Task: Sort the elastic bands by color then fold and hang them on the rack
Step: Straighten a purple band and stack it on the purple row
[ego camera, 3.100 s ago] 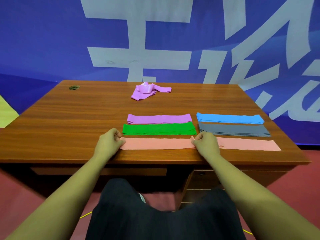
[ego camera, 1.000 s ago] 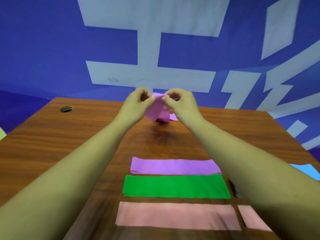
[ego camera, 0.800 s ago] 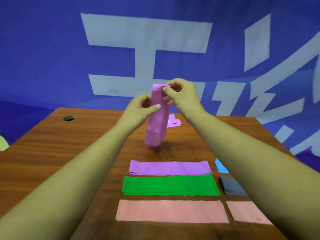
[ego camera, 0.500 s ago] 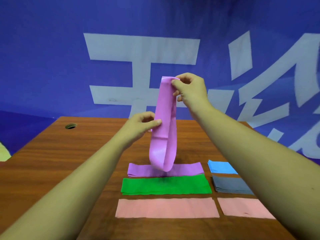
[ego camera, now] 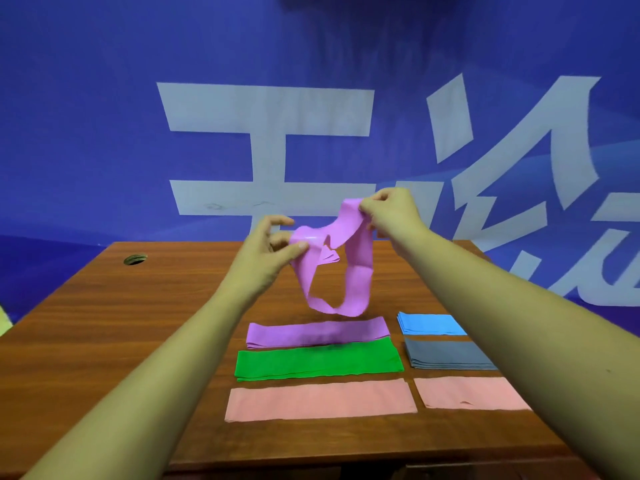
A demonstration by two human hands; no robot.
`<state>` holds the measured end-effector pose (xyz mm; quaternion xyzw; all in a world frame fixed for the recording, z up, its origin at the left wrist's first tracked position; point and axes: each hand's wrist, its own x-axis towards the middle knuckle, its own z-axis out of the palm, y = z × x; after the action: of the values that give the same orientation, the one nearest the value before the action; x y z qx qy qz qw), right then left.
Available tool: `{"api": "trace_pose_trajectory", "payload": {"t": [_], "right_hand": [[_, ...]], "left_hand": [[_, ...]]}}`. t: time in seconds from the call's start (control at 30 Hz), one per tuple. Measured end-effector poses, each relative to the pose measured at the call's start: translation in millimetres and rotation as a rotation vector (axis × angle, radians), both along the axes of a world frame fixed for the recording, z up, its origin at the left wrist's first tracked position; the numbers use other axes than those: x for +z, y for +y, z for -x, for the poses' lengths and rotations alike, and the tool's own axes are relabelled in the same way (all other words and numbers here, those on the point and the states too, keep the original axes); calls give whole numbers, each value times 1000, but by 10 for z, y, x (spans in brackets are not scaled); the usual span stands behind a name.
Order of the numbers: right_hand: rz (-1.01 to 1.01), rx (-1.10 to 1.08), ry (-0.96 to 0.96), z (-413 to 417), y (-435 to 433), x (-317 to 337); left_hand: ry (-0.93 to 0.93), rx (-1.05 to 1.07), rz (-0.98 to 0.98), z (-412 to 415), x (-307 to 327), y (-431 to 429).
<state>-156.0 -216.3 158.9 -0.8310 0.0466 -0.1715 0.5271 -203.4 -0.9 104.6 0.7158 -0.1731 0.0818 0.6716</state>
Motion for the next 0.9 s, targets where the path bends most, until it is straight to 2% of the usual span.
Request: {"api": "trace_pose_trajectory", "payload": {"t": [0.1, 0.2, 0.27, 0.37, 0.43, 0.53, 0.6, 0.7, 0.8, 0.9], "right_hand": [[-19, 40, 165, 68, -61, -171], [-21, 116, 329, 187, -92, -211], [-8, 162, 354, 261, -80, -175], [-85, 228, 140, 340, -36, -23], [-119, 354, 4, 406, -1, 120], [159, 477, -112, 494, 67, 254], [344, 460, -175, 503, 118, 258], [437, 414, -248, 495, 171, 251], [442, 353, -282, 487, 201, 255], [353, 323, -278, 473, 228, 275]], "left_hand": [[-65, 74, 31, 22, 282, -28], [-93, -2, 2, 45, 463, -83], [-105, -25, -22, 56, 538, -120], [-108, 0, -81, 49, 595, -151], [-101, 38, -122, 23, 591, -150], [-92, 87, -150, 2, 571, -134], [-89, 102, -157, 8, 555, -121], [-104, 115, -179, 32, 541, -117], [-132, 123, -216, 34, 521, -102], [-137, 125, -274, 18, 470, -82]]}}
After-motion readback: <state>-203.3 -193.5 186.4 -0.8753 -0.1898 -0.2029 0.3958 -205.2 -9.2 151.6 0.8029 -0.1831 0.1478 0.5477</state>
